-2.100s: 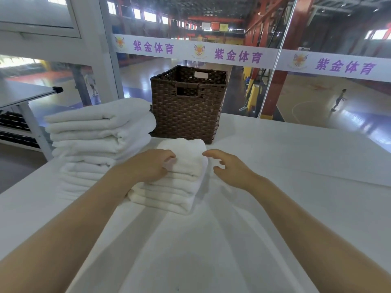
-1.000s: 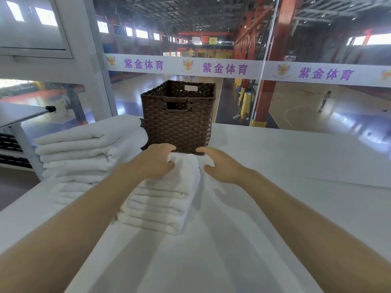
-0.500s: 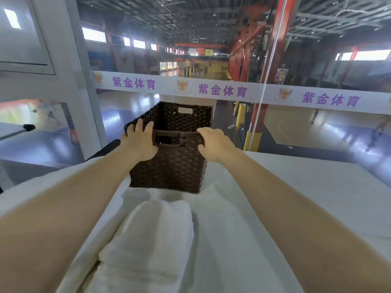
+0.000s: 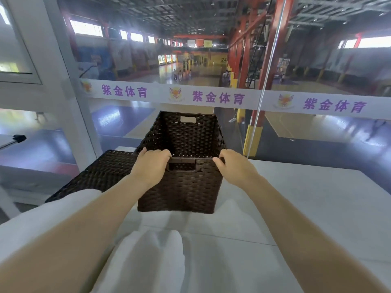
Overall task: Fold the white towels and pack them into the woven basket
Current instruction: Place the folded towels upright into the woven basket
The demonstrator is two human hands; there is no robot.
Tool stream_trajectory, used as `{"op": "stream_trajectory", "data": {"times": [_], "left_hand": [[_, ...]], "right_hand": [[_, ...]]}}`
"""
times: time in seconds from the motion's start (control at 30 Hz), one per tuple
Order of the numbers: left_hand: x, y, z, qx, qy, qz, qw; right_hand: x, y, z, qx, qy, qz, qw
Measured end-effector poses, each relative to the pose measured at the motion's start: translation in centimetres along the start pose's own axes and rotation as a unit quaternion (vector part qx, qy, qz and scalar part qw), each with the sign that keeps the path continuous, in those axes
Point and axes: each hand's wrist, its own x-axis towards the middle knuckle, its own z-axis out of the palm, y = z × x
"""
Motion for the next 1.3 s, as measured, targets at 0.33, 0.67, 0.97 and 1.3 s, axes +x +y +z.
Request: {"op": "stream_trajectory", "data": {"times": [0.33,0.67,0.97,1.3], "left_hand": [[-1.7,9.3,-1.4,-0.041,-0.039,0.01,0.998],[-8.1,20.2,-3.8,-0.12,-0.101,0.067,0.985],[-18.1,26.6,-6.0,-0.136,-0.116,0.094,0.979],[-26.9,29.0,-10.2,-0.148,-0.199,0.103,0.963]], "right_hand": [[-8.1,6.9,-4.8,0.033,0.02,0.103,0.994],[-19.9,9.9,-11.5,0.112,0.046,0.236,0.964],[-32.2,10.0,-14.1,0.079,0.059,0.287,0.953],[-42.8,7.2,-16.2,0.011,0.083,0.291,0.953]]}}
